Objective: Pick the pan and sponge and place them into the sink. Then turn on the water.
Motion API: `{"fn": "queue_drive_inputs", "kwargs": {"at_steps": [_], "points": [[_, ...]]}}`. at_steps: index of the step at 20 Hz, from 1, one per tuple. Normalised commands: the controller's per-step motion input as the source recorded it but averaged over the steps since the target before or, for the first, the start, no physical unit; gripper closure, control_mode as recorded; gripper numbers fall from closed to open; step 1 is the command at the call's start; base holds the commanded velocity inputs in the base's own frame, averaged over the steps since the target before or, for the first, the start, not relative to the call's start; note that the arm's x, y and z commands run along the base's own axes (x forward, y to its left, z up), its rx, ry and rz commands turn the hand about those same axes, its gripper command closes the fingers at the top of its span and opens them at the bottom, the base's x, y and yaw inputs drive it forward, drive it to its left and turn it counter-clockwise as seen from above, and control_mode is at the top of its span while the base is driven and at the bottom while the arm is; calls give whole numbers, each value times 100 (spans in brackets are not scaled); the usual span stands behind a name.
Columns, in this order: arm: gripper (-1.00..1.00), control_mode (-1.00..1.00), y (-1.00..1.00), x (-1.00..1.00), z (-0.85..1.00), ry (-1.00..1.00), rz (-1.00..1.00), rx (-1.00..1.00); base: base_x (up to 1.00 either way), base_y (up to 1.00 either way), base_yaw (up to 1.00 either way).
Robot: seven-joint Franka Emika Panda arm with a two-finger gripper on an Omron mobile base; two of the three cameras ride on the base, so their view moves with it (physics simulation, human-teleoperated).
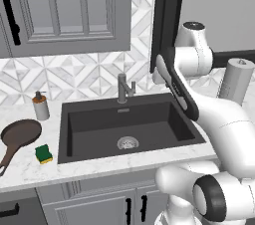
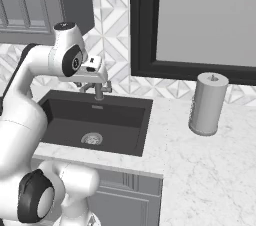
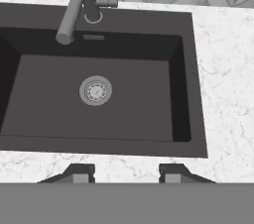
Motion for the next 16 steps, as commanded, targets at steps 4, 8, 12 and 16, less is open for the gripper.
{"fn": "queue_drive_inputs", "kwargs": {"at_steps": [4,8,12,16], "points": [[-100,-100,14,-27,0,-4,0,-1,0,0,0],[-100,-100,60,-51,-2,-2,1,-2,0,0,0],[-100,-100,73,-50,-1,-5,0,0,0,0,0],[-100,-100,75,-56,-3,-6,0,0,0,0,0]]}}
